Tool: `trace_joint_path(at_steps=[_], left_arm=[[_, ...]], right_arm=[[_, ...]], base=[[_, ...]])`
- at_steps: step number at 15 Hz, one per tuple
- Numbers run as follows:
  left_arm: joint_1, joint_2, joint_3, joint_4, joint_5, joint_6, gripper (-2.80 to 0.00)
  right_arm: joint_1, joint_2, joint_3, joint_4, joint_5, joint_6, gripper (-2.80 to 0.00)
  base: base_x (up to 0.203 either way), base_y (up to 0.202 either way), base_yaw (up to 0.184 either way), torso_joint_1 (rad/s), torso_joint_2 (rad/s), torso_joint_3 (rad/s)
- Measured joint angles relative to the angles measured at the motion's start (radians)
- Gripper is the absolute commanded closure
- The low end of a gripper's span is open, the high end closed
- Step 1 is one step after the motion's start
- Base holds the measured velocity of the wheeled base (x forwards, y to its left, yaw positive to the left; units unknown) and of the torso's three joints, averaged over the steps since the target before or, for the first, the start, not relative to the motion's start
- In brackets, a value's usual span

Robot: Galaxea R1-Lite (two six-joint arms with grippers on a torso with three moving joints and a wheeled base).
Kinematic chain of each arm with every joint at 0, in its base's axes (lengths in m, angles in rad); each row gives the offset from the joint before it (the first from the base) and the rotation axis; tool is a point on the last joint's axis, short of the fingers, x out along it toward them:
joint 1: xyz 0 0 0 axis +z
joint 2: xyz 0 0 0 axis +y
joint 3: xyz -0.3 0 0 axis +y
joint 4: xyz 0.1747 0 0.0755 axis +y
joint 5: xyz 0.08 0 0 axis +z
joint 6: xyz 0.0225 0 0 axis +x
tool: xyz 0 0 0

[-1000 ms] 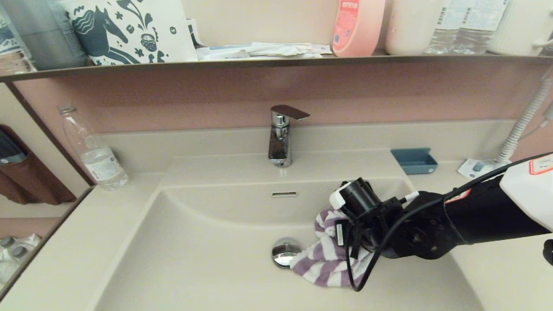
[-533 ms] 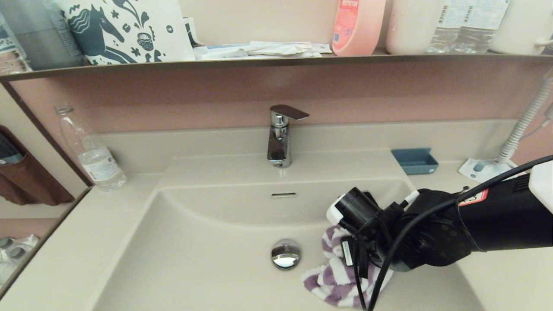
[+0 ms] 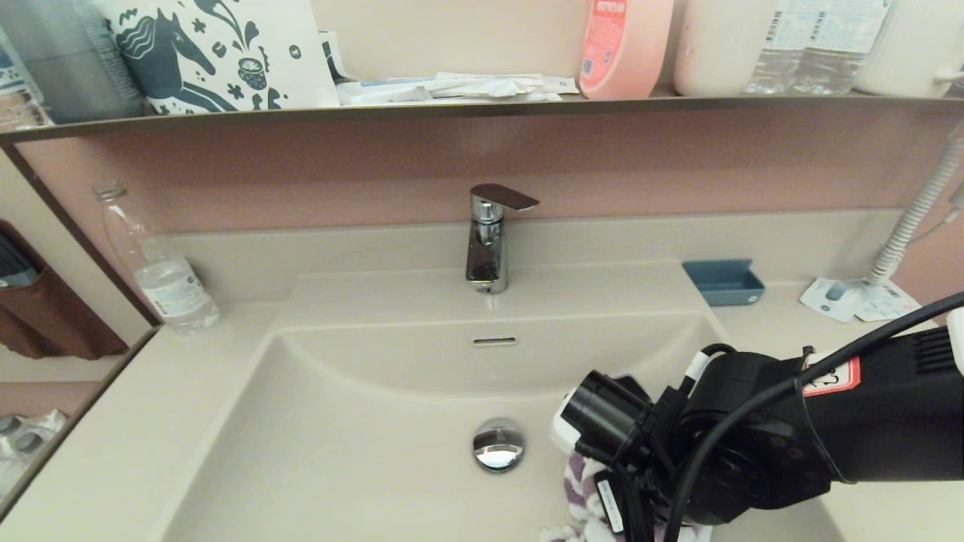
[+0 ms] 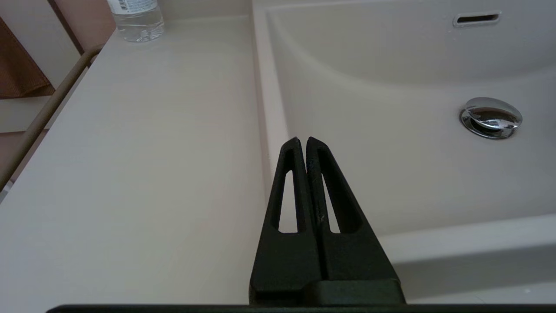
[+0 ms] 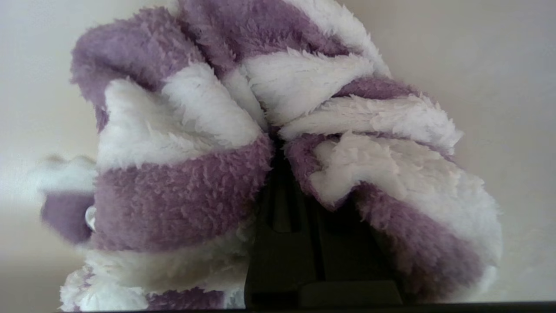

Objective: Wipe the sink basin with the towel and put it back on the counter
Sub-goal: Wipe the sink

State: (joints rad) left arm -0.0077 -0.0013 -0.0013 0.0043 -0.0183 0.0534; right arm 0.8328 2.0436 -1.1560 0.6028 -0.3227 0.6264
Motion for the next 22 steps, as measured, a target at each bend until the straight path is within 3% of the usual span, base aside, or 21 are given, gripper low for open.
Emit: trace_joint_path(at_steps=[4,10,22], left_arm=[[0.0,0.0,0.0,0.0,0.0,0.0,0.0],[0.0,0.0,0.0,0.0,0.0,0.0,0.0],[0.0,0.0,0.0,0.0,0.0,0.0,0.0]], right_arm=[[0.084,0.011,-0.031,-0.104,0.052,0.0,0.0],[0.169,0.018,-0.054,-0.358,0.049,-0.003,0.0],[0.206,0.03,-0.18,-0.635,0.04,-0.038,0.0]], base=[[0.0,0.0,0.0,0.0,0.0,0.0],[0.0,0.0,0.0,0.0,0.0,0.0],[0.0,0.0,0.0,0.0,0.0,0.0]])
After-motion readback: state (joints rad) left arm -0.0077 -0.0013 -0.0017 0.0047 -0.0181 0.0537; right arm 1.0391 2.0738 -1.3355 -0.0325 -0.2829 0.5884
